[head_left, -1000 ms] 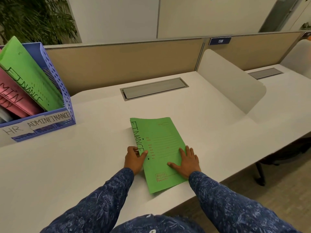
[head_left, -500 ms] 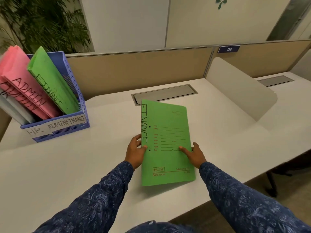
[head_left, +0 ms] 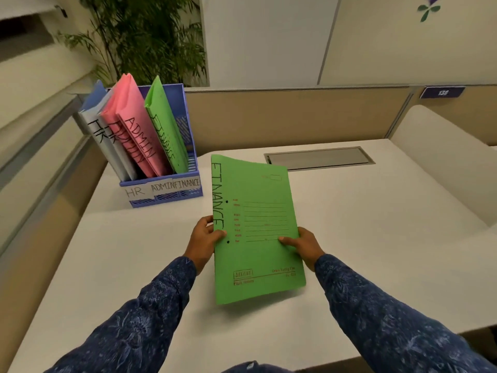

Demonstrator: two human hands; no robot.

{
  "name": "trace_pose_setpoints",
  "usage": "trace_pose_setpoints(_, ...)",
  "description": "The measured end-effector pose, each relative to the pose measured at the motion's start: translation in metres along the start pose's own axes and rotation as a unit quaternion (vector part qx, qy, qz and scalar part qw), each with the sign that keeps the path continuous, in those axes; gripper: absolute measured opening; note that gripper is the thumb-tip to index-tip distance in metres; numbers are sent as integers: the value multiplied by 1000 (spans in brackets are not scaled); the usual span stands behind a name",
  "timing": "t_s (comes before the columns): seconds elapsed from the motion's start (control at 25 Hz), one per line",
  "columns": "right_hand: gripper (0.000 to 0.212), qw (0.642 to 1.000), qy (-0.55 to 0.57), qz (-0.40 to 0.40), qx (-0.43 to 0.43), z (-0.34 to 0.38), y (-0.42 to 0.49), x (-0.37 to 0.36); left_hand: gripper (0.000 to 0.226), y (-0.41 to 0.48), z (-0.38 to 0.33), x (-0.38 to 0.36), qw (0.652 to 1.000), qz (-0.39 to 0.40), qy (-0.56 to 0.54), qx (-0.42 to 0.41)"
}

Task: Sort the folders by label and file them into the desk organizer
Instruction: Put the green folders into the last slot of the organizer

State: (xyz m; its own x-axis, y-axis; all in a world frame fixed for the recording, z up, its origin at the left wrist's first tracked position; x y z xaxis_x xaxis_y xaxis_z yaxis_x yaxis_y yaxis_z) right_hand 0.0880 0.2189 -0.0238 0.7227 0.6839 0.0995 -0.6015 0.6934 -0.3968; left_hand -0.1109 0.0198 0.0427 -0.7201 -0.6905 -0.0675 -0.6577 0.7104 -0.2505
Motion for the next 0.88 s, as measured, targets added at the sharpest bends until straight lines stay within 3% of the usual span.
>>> trace_pose_setpoints(0.2, 66, 998, -37, 33, 39, 35, 9, -56, 23, -8, -5, 52, 1000, -1, -23, 2)
trace_pose_setpoints(0.44, 86, 978, -182, 35, 91, 79, 23, -114, 40, -10, -40, 96, 996, -49, -27, -73)
trace_pose_setpoints(0.6, 85, 958, -226, 17, 178, 117, 20, -156, 50, -8, -74, 119, 985, -98, -16, -140)
trace_pose_setpoints(0.88, 90, 928, -244, 116, 258, 164, 11, -238, 61, 14, -145, 147, 951, -207, 14, -230)
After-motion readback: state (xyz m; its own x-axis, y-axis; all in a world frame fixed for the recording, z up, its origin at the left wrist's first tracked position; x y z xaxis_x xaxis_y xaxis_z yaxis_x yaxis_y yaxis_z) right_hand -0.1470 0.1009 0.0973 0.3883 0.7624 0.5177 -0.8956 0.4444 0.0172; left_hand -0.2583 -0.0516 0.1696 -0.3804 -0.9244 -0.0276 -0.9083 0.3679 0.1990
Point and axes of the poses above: each hand's wrist, its own y-axis towards the middle knuckle, its own x-axis out of the back of the hand, z = x × y, the point moved 10 cm from there along y, towards the middle knuckle
